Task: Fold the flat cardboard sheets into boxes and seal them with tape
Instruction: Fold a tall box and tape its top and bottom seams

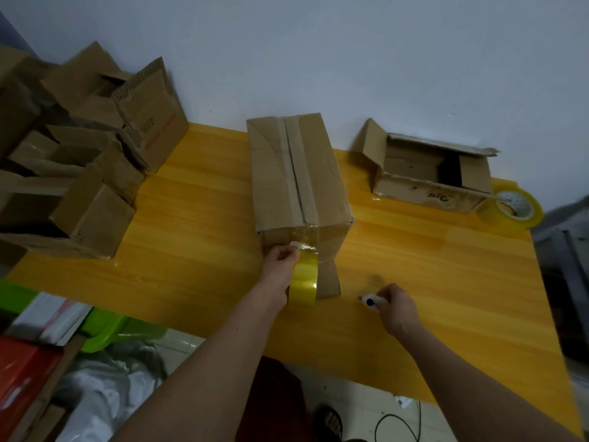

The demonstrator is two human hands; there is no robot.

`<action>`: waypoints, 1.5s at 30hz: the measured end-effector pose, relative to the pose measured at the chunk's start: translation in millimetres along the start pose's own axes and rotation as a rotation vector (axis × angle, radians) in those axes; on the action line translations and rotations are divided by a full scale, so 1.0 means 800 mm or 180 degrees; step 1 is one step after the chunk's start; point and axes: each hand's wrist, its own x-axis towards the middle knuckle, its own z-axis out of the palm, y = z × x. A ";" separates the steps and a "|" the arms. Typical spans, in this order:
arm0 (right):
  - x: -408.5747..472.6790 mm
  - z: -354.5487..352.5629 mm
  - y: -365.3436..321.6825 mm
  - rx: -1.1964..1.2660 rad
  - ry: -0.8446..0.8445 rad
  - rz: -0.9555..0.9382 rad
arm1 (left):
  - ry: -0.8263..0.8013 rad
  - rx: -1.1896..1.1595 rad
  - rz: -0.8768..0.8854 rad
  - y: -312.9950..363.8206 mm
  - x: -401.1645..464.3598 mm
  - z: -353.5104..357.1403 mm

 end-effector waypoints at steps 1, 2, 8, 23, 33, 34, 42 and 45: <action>0.000 0.000 0.003 0.0048 -0.0040 0.0076 | 0.0007 0.0010 -0.0002 0.000 -0.001 -0.001; -0.002 -0.002 0.002 0.0083 -0.0020 0.0080 | 0.0014 0.0023 -0.0001 0.001 -0.002 -0.001; -0.029 -0.040 -0.098 -0.0593 0.1529 -0.2797 | 0.0054 0.0017 0.0067 0.002 -0.006 -0.001; -0.002 -0.013 -0.206 -0.1898 0.1054 -0.2217 | 0.0004 -0.0024 0.0051 -0.026 -0.016 -0.057; -0.050 -0.022 -0.173 -0.0653 0.1349 -0.3192 | -0.0532 -0.0060 0.0331 -0.012 -0.035 -0.055; -0.061 -0.021 -0.164 -0.0224 0.0893 -0.3049 | -0.0599 -0.0065 0.0376 -0.012 -0.038 -0.053; -0.080 -0.041 -0.129 0.1464 -0.0523 -0.1531 | -0.0826 0.0082 0.0740 -0.011 -0.072 -0.027; -0.092 -0.048 -0.123 0.1514 -0.0571 -0.1645 | -0.0761 0.0464 0.0947 -0.010 -0.085 -0.022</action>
